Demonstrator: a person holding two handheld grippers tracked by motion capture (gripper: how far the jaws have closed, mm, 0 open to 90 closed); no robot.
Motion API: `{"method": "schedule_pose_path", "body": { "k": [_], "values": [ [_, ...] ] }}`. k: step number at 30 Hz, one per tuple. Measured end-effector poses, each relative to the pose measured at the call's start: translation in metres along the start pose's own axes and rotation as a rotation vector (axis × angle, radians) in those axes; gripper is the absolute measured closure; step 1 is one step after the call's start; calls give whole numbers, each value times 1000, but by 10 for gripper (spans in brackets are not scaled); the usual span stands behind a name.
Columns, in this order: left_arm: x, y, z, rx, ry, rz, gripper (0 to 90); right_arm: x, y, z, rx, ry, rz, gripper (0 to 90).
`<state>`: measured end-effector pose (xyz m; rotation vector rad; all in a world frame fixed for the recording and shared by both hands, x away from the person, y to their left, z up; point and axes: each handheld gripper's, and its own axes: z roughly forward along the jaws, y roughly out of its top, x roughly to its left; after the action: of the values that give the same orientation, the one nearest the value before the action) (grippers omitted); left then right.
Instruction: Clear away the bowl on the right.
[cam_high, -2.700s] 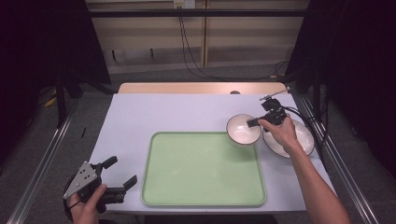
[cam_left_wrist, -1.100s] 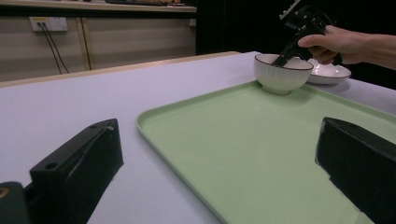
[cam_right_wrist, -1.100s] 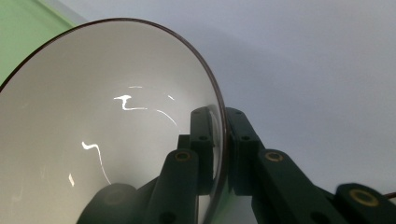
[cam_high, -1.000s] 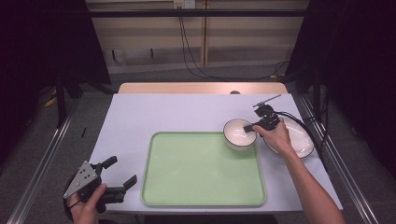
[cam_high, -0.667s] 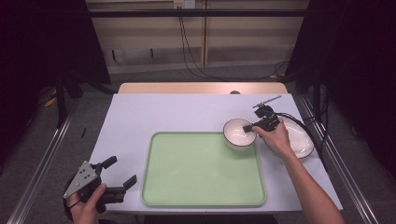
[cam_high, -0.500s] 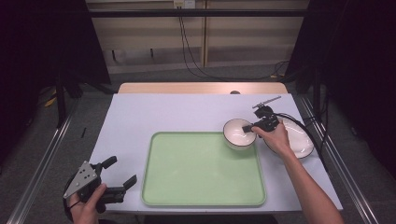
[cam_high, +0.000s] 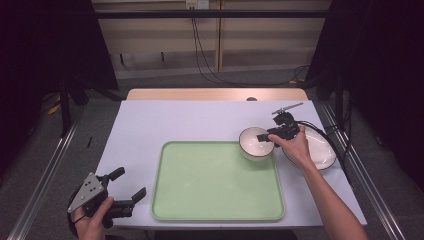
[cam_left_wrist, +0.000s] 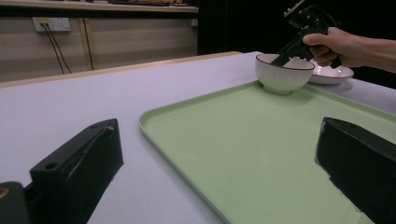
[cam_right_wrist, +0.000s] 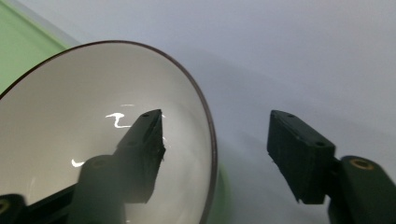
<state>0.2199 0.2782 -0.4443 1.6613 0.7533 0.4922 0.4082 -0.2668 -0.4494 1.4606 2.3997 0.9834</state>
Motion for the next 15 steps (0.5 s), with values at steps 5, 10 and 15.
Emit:
{"method": "schedule_pose_path", "body": {
  "k": [5, 10, 15],
  "values": [
    [-1, 0, 0, -8, 2, -9, 8, -1, 1, -1, -25, -1, 7, 129],
    [-1, 0, 0, -8, 3, -9, 8, -3, 2, -6, -73, 16, 6, 43],
    [0, 0, 0, -5, 3, -3, 8, -4, 1, -12, -102, -10, 28, 27]
  ]
}}
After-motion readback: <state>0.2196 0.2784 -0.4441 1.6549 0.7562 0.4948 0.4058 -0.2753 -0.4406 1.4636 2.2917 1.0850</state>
